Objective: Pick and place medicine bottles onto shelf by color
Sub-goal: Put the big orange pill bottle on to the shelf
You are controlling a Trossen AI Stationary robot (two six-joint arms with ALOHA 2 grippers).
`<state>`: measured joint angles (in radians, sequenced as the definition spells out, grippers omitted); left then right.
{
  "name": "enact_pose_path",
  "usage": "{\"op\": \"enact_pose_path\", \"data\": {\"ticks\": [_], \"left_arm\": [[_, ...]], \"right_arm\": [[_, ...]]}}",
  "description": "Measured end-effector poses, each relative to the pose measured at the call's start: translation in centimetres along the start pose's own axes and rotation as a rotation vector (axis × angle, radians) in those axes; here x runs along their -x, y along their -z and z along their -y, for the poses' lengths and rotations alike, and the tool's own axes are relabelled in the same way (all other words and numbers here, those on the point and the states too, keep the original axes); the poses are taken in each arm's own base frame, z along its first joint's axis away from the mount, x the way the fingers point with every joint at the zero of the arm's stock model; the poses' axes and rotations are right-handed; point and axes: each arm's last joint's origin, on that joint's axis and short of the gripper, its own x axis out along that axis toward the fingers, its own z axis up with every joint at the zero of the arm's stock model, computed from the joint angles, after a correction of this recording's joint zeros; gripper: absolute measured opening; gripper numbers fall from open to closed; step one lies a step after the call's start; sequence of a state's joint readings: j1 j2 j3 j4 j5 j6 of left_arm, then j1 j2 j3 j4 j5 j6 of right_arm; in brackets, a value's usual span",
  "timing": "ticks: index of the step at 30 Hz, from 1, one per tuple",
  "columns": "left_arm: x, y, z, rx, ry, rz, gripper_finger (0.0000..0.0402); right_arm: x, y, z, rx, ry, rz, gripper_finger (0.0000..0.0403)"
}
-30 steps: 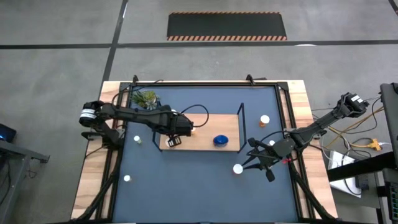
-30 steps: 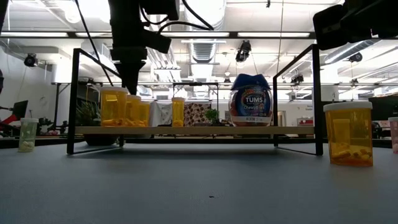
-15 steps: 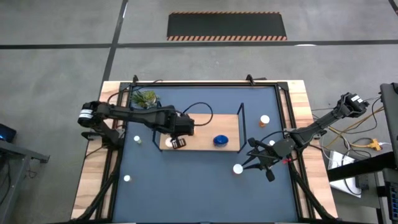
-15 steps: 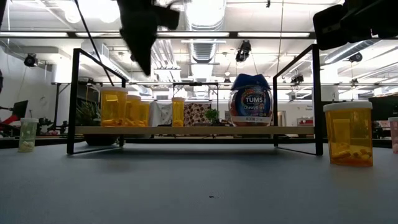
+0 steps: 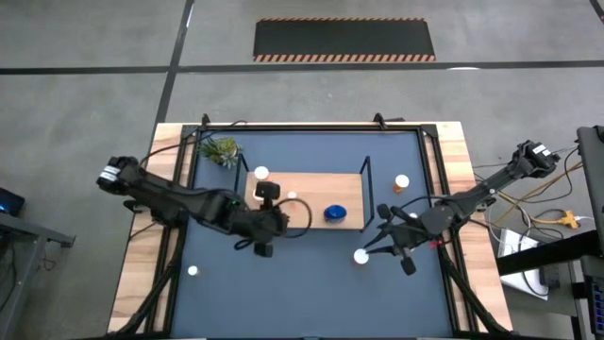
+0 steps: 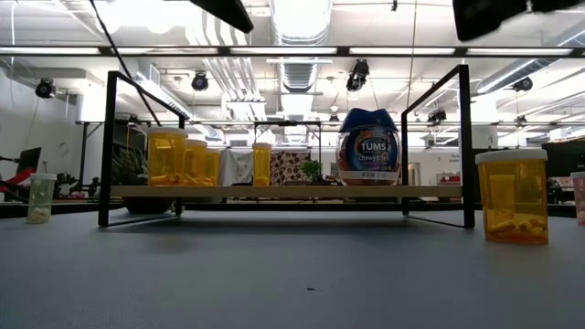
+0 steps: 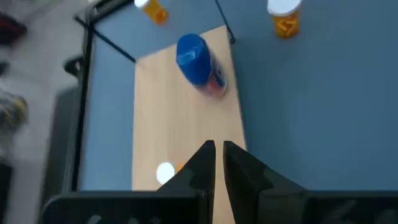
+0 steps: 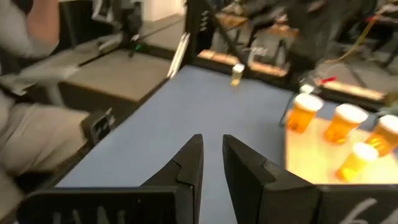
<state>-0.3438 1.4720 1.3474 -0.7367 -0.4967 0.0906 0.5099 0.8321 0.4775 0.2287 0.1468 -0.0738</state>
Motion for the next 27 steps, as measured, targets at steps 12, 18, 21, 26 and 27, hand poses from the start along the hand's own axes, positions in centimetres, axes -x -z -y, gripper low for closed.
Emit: {"op": "enact_pose_path", "data": {"ticks": [12,18,21,26,27], "left_arm": [[1.7,4.5,-0.4,-0.144,-0.120,0.254,0.0015],[3.3,6.6,-1.2,-0.159,-0.216,0.459,0.0015],[3.6,8.1,-1.2,-0.132,-0.251,0.539,0.0015],[3.9,10.4,-1.1,-0.162,-0.322,0.630,0.0015],[4.1,10.6,-1.2,-0.165,-0.349,0.663,0.0015]], "right_arm": [[-3.2,-5.6,2.8,-0.024,0.143,-0.057,0.0052],[-6.5,-8.2,6.5,-0.056,0.251,-0.154,0.0052],[-8.3,-8.7,8.6,-0.075,0.299,-0.230,0.0052],[-11.4,-9.5,12.3,-0.124,0.352,-0.334,0.0052],[-12.0,-9.6,13.0,-0.135,0.346,-0.349,0.0052]]}}
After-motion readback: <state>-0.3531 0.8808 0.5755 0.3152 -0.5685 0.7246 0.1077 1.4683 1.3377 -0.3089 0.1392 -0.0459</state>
